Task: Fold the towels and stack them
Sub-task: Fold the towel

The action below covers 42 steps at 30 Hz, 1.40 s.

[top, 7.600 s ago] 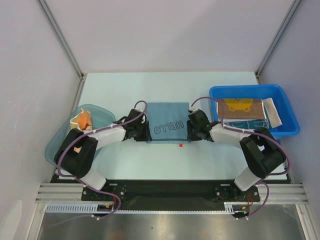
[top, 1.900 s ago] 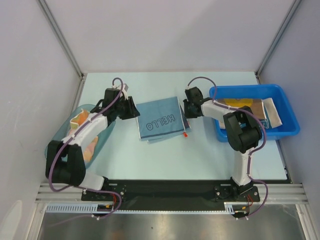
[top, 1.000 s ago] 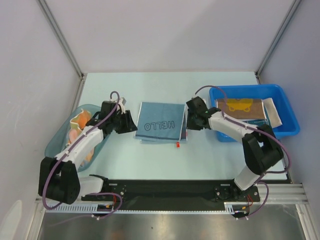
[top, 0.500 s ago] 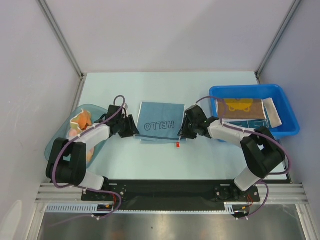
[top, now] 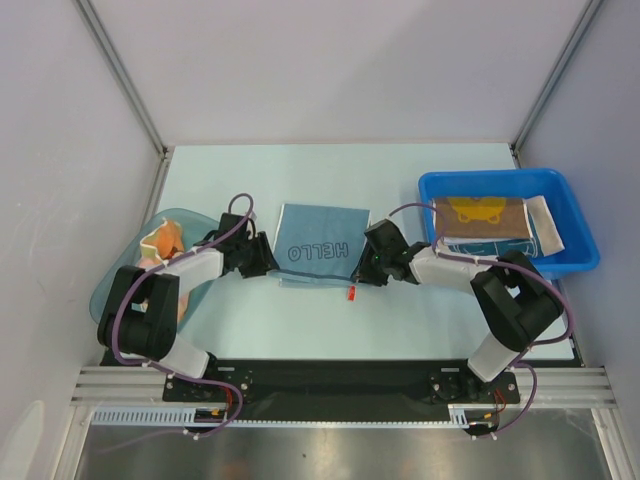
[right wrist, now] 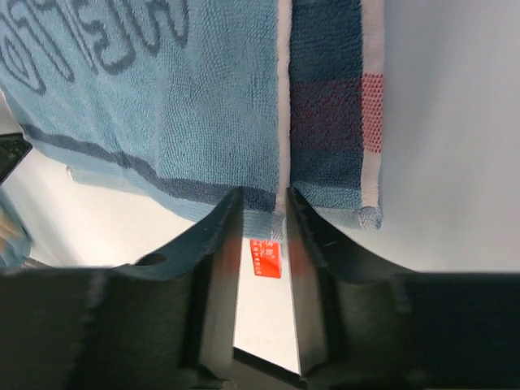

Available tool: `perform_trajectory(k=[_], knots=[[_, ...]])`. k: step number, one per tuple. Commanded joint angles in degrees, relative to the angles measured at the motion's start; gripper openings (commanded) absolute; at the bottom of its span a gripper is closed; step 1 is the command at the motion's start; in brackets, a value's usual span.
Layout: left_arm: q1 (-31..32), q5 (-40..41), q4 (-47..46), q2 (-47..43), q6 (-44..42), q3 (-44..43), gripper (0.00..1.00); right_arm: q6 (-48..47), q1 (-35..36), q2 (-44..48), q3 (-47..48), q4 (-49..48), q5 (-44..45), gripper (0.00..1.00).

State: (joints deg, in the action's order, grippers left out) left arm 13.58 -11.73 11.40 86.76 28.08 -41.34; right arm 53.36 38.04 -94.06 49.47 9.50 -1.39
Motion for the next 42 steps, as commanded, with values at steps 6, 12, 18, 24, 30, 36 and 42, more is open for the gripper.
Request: perform_trajectory(k=[6, 12, 18, 24, 30, 36, 42], knots=[[-1.19, 2.76, -1.03, -0.80, 0.84, -0.58, 0.52, 2.18, 0.54, 1.87, -1.04, 0.35, 3.33, 0.41], [-1.46, 2.06, -1.55, -0.01, 1.10, -0.41, 0.52, 3.94, 1.51, 1.86, -1.48, -1.58, 2.71, 0.38], [-1.54, 1.36, -2.34, 1.39, 1.02, -0.23, 0.48, 3.24, 1.68, 1.95, -1.13, -1.33, 4.20, 0.17], [-1.46, 0.83, -1.99, 1.66, 1.02, 0.56, 0.41, 2.45, 1.60, 2.39, -0.96, -1.24, 4.55, 0.07], [-1.46, -0.40, -2.52, 2.27, 0.93, 1.26, 0.24, 1.57, 1.68, 1.86, 0.01, -1.32, 4.38, 0.05], [-1.46, -2.69, -0.33, 3.94, -1.44, -1.10, 0.00, 0.69, 1.95, 1.95, 0.36, -1.85, 4.55, 0.03], [-1.46, -2.33, 3.10, -0.09, -1.10, -4.35, 0.00, -4.83, 1.16, 2.30, 4.05, 1.49, 7.10, 0.00]])
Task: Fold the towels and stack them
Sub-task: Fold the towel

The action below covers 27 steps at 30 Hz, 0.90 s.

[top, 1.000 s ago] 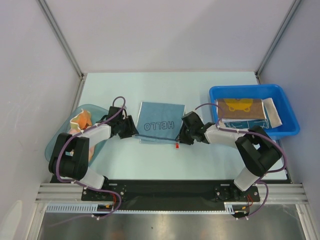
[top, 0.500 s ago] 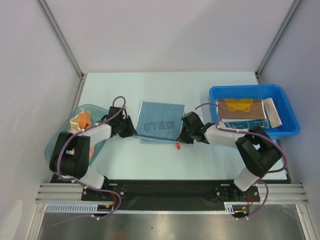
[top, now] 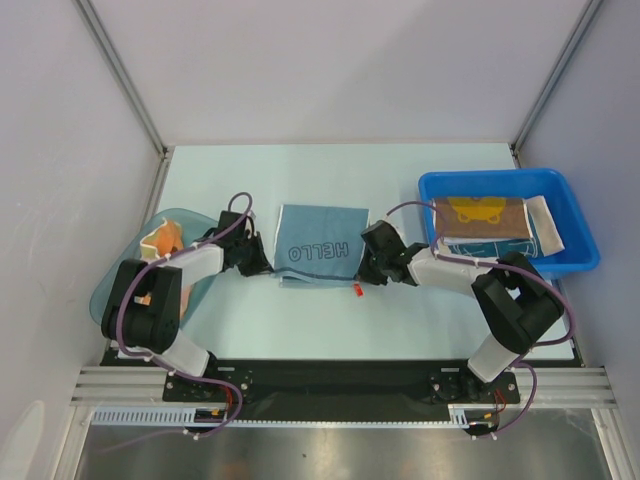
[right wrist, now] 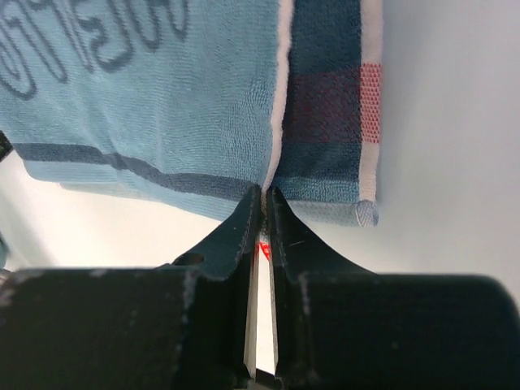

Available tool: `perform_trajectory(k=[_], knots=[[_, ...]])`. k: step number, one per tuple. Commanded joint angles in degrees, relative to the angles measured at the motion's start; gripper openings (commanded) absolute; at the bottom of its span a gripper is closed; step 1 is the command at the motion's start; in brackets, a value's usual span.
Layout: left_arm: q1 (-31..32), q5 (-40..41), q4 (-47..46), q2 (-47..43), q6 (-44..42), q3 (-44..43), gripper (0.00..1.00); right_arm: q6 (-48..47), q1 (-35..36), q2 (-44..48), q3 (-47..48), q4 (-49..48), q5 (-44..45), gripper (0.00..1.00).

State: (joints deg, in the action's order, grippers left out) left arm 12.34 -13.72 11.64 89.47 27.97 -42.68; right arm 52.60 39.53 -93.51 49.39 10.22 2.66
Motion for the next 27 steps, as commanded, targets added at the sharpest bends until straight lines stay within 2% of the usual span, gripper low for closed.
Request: perform_trajectory(k=[1, 7, 10, 11, 12, 20, 27], knots=[[-0.21, -0.87, 3.30, -3.59, -0.72, -3.29, 0.00, -4.87, -0.50, 1.76, 4.75, 1.38, 4.01, 0.00], [-0.21, -2.63, 4.62, -7.12, -0.28, -5.05, 0.00, -7.69, -1.12, 2.28, 8.79, 4.98, 4.20, 0.00], [-0.21, -2.98, 4.80, -7.73, -0.10, -4.96, 0.00, -7.43, -1.56, 2.11, 9.06, 5.95, 4.20, 0.07], [-0.21, -3.16, 4.71, -7.73, -0.10, -4.87, 0.00, -7.60, -1.56, 2.02, 9.06, 5.87, 4.03, 0.06], [-0.21, -3.42, 4.62, -7.91, -0.10, -4.61, 0.00, -7.77, -1.65, 1.93, 8.89, 5.60, 3.85, 0.00], [-0.21, -5.09, 4.62, -8.96, 0.16, -4.70, 0.00, -10.23, -2.96, 2.63, 9.50, 7.08, 3.84, 0.00], [1.72, -6.59, 4.54, -12.21, 1.21, -3.39, 0.00, -14.01, -4.37, 7.99, 8.80, 10.17, 6.31, 0.00]])
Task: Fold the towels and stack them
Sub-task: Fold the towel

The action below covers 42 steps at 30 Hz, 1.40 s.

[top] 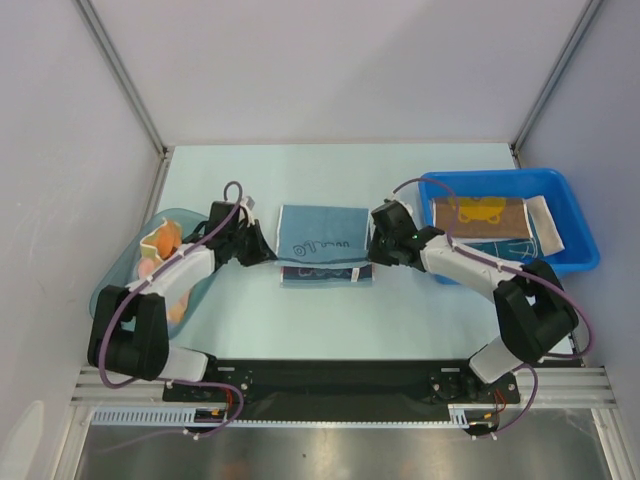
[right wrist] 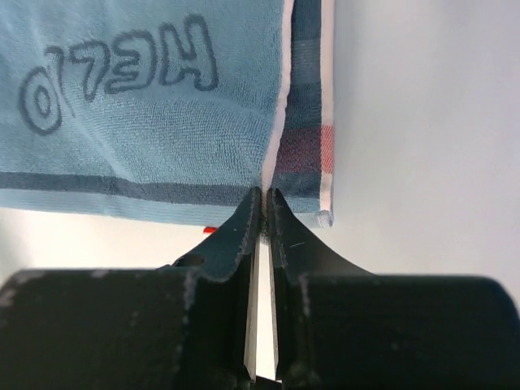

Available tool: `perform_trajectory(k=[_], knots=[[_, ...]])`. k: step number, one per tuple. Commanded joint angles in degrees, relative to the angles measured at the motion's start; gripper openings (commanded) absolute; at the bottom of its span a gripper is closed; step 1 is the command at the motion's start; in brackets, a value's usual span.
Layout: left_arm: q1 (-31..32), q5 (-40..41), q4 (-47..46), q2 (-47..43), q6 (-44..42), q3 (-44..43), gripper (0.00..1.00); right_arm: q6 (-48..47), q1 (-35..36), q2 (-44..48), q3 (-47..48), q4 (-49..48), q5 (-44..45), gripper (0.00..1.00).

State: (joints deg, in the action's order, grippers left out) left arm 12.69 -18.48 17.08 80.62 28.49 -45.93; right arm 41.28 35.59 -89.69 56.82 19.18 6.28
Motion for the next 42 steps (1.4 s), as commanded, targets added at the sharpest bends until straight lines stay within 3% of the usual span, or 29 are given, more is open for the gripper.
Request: perform_trajectory(k=[1, 10, 33, 39, 42], knots=[[1.90, -2.08, -1.43, -3.28, 0.95, 0.49, 0.01, -2.78, -0.44, 4.61, 0.58, 1.30, 2.77, 0.00], [5.15, -0.15, -7.50, 1.55, 2.27, 7.70, 0.00, -2.60, -0.26, 3.39, -10.49, -6.08, 1.53, 0.00], [5.15, 8.81, -4.07, 2.87, -1.33, 4.62, 0.00, -1.90, -0.35, 1.88, -12.78, -10.91, -0.32, 0.00], [5.15, 9.26, -5.82, 5.42, -1.42, 5.32, 0.00, -1.38, 0.96, 1.80, -14.10, -12.24, 1.45, 0.17], [5.24, 6.45, -7.58, 6.48, -1.42, 5.76, 0.00, -0.94, 1.76, 1.28, -15.07, -13.38, 1.71, 0.19]])
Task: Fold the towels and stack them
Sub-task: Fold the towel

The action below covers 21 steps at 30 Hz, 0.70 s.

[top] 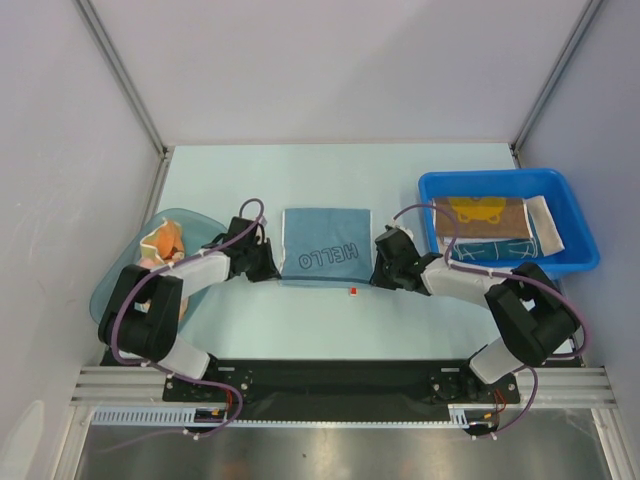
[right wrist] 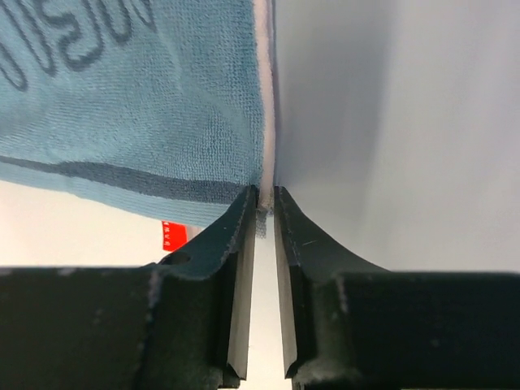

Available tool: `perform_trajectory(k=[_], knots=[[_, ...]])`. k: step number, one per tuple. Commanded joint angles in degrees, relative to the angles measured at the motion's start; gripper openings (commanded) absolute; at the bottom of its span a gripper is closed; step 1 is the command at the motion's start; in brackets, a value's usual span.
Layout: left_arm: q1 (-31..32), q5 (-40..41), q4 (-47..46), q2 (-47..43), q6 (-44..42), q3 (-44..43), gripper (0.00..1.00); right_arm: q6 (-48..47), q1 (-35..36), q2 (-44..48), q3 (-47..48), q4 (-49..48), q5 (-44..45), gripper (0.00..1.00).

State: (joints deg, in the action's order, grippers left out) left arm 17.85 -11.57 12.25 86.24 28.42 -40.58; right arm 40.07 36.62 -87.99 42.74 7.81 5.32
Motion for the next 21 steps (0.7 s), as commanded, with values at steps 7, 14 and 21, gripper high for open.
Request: perform_trajectory(k=[7, 14, 21], knots=[[0.44, 1.99, 3.65, -1.24, -0.83, -1.25, 0.29, -0.78, 1.35, 0.79, 0.41, 2.10, 5.04, 0.31], [0.26, 5.86, 13.58, -2.40, -6.26, -17.13, 0.45, -9.38, -1.28, 1.33, 9.19, 7.92, 2.86, 0.42], [-0.27, -0.29, 12.53, 12.09, -13.48, -33.67, 0.41, -21.50, -7.35, -11.29, 24.74, 8.96, -4.70, 0.40]])
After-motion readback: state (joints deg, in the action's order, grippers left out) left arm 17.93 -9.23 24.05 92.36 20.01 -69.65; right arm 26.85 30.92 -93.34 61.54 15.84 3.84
